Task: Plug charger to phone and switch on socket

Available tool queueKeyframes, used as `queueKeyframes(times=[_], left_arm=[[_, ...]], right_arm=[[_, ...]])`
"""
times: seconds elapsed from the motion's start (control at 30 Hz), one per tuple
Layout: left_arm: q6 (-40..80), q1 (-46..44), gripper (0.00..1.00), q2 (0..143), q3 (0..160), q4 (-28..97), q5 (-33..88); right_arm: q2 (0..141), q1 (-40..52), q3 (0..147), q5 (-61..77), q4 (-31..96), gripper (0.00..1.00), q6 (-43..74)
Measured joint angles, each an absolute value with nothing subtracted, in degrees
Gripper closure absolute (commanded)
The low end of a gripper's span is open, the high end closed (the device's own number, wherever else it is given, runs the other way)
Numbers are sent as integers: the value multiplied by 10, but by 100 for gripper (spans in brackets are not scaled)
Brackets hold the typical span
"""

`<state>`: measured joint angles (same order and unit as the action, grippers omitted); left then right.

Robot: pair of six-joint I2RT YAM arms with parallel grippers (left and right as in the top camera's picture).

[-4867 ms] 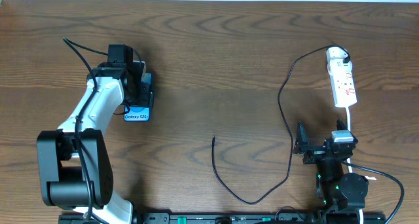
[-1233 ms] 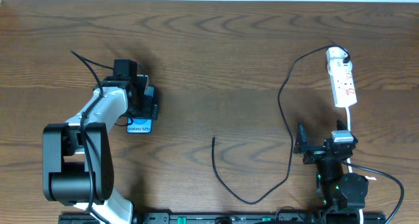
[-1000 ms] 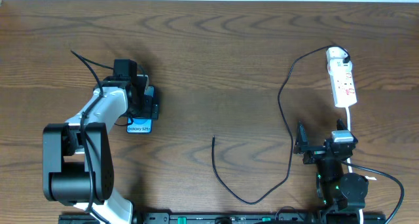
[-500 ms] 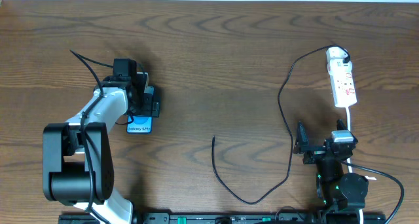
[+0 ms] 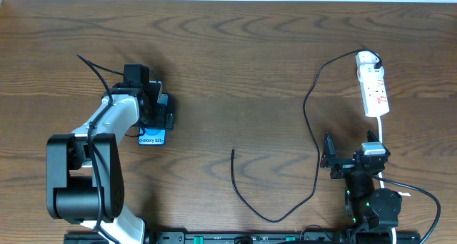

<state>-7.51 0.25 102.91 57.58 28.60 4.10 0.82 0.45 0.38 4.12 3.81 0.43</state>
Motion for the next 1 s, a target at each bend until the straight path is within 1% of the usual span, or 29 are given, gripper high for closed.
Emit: queueKeyframes(times=[1.0], left_arm=[[-75,3,3,1041,587,255,32]], right_arm=[[8,4,4,41,38,1,4]])
